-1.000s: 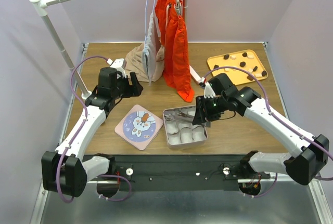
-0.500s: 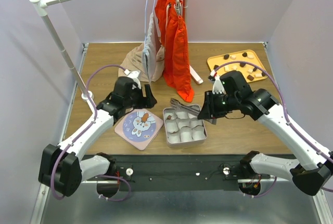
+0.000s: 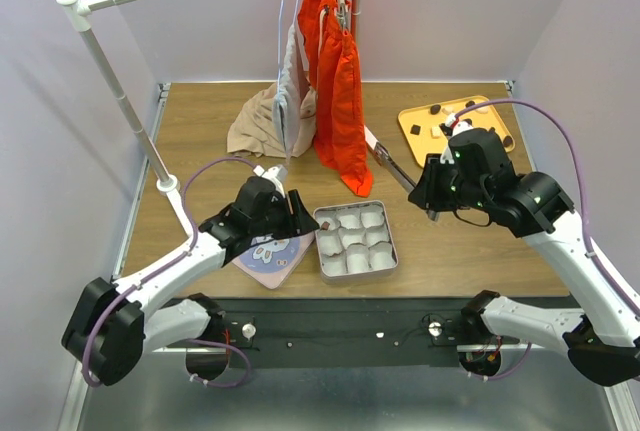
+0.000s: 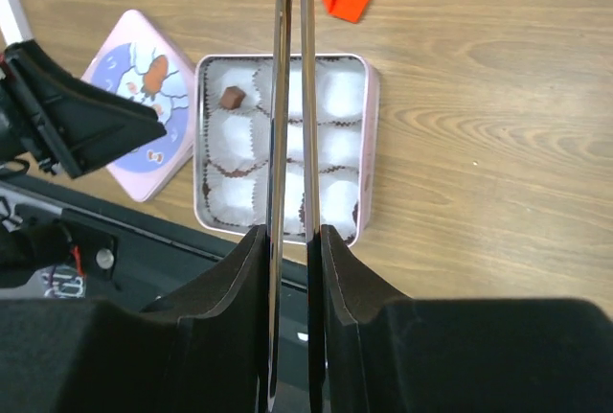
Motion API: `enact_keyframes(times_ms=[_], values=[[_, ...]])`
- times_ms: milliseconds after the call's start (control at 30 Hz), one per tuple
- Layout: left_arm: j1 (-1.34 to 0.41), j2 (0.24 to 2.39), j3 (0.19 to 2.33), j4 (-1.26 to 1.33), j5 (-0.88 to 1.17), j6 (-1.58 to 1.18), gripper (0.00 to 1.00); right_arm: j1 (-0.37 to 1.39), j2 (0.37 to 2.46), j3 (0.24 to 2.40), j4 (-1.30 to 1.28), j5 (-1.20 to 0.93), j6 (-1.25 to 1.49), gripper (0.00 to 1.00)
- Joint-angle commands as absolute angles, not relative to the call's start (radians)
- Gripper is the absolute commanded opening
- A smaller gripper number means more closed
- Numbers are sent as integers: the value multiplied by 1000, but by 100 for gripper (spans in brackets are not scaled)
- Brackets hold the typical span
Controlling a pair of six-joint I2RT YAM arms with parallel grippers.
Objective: Pack the chocolate
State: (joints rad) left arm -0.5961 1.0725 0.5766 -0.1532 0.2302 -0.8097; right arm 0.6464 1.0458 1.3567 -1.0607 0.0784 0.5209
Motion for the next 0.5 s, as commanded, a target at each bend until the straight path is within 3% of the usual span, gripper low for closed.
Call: enact_keyframes(times_ms=[0, 167, 467], values=[[-640, 1109, 561, -31, 259, -884, 59, 652, 1045, 1365, -1089, 160, 546, 33], [-652, 1163, 568, -38, 224, -864, 49, 652, 1040, 1345, -1083, 149, 551, 33], [-718, 1282, 650, -107, 109, -805, 42, 652, 1055, 1336, -1071, 141, 535, 33]])
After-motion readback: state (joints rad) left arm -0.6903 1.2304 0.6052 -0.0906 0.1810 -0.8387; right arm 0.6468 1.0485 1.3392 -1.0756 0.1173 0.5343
